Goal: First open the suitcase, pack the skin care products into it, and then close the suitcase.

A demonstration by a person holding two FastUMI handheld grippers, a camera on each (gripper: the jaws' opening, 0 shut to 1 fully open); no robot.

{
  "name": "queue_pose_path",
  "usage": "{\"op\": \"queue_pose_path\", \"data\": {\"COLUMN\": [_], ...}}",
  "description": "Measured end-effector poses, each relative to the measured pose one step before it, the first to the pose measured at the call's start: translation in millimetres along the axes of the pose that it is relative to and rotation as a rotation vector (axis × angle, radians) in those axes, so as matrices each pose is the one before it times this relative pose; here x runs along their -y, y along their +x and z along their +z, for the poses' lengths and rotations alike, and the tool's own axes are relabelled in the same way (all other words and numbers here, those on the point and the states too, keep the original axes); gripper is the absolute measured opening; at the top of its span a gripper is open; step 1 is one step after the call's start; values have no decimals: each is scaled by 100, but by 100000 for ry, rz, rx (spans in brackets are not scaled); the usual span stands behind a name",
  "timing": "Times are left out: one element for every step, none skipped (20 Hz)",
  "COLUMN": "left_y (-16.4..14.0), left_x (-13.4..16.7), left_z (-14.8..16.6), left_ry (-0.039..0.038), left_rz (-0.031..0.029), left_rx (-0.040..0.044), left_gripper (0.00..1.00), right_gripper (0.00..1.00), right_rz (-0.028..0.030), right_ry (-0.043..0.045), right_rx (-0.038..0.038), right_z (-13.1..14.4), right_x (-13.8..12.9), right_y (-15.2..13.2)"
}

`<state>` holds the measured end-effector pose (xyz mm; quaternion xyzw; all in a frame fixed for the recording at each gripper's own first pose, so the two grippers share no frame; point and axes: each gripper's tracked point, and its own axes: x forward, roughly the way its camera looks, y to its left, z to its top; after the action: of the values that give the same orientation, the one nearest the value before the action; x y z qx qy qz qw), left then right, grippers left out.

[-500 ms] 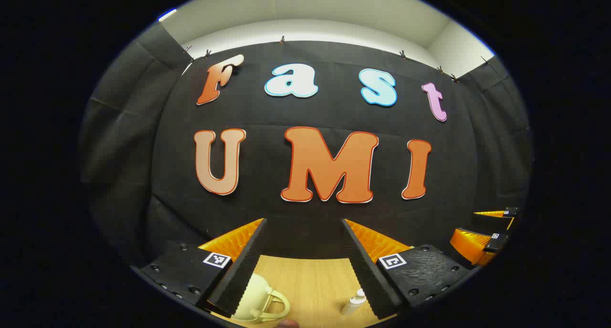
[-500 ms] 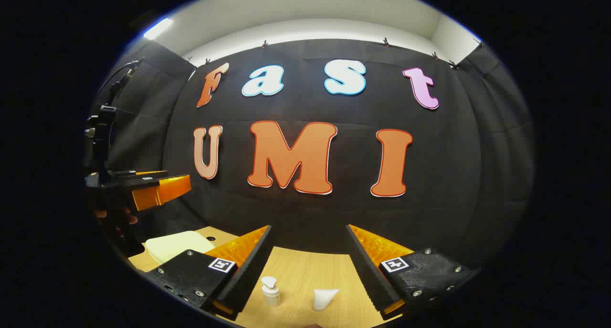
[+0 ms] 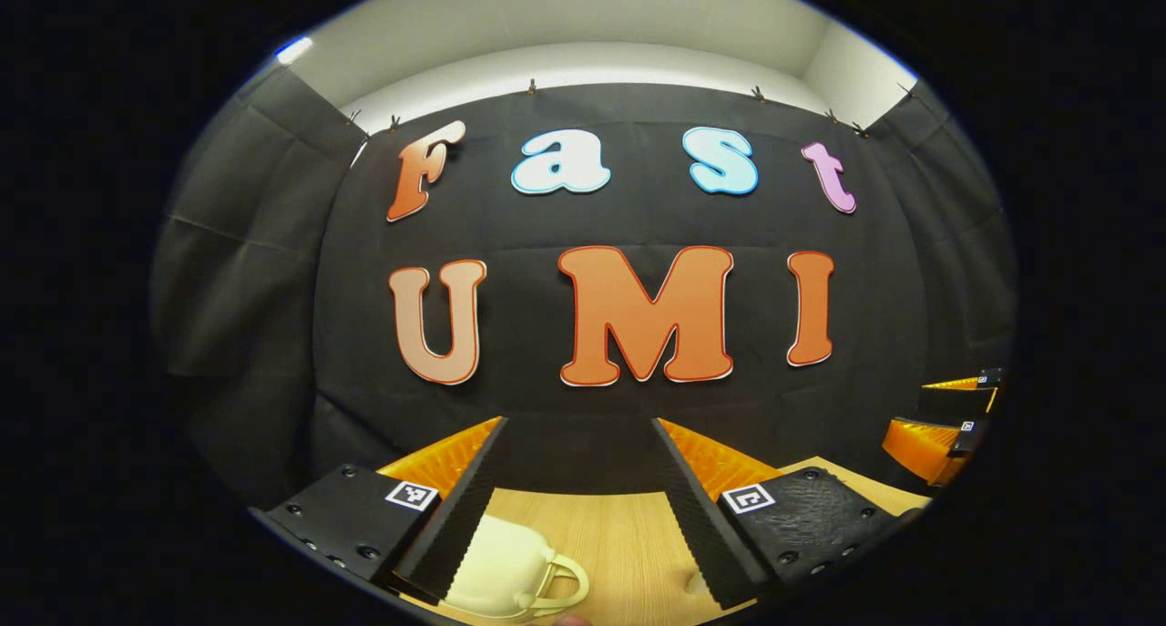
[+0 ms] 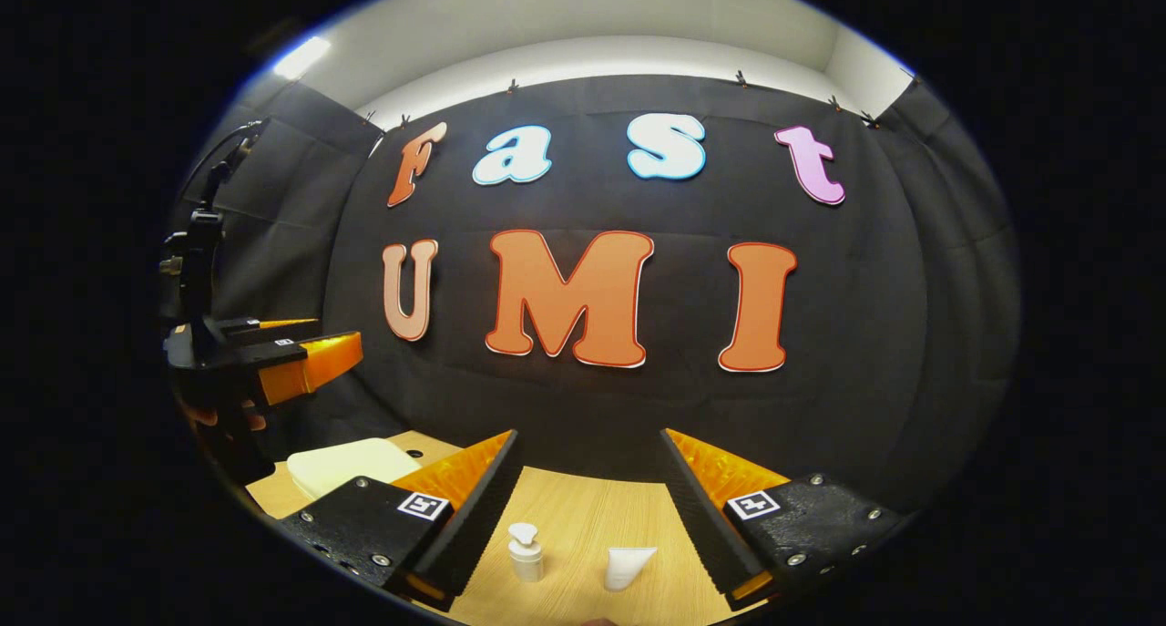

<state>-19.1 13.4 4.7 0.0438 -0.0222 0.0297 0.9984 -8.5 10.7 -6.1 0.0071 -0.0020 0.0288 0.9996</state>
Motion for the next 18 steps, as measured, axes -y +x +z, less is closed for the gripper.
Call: {"op": "queue_pose_path", "data": {"left_y": [-212,-250,-191,-91,13,136,25,229,195,400,376,379,495,432,370,426,332,548], "left_x": [-614,-346,-216,-672,-808,-485,-434,-467,-506,-301,-260,-202,-196,-17,89,349,468,856], "left_z": [-12,86,-184,-230,-461,-550,-923,-740,-816,-583,-865,-956,-915,-874,-984,-889,-930,-697], "left_ry": [1108,399,155,49,-104,285,1139,3422,4041,3401,2949,3058,3029,3019,4008,4918,5028,4608], "left_rz": [1742,757,318,1204,499,-741,-694,-1693,-1708,-2329,-2329,-1815,-2263,-2006,-2389,-2338,-2828,-3551], "left_rx": [483,694,304,-372,-226,-589,-870,-1106,-736,-213,-1183,-1241,-860,-745,-438,-410,-89,-15], "left_gripper": [94,94,95,95,95,97,98,98,98,98,98,98,99,99,99,99,99,99], "right_gripper": [95,95,95,95,95,96,96,96,95,95,95,96,96,96,96,95,95,95], "right_rz": [743,1317,267,77,-456,-1266,-1216,-2127,-1032,-1759,-1189,-1169,-1795,-1730,-2899,-2602,-2961,-3076], "right_ry": [731,803,-573,-942,-711,-716,-325,-328,160,-107,462,717,752,670,-209,-41,-159,210], "right_rx": [-504,-171,-578,-1126,-470,-439,56,-618,-1429,-1635,-1541,-726,-380,-55,58,-152,-529,-651], "right_z": [-250,-124,-229,-292,-170,-160,-200,-271,-629,-469,-367,-105,65,144,38,36,-118,-3], "right_x": [-135,-331,-193,-95,-211,-44,-264,-205,-392,-417,-339,-430,-98,-212,84,162,40,262], "right_y": [-177,-17,36,48,-42,48,-116,251,180,291,205,192,272,317,341,302,308,260]}}
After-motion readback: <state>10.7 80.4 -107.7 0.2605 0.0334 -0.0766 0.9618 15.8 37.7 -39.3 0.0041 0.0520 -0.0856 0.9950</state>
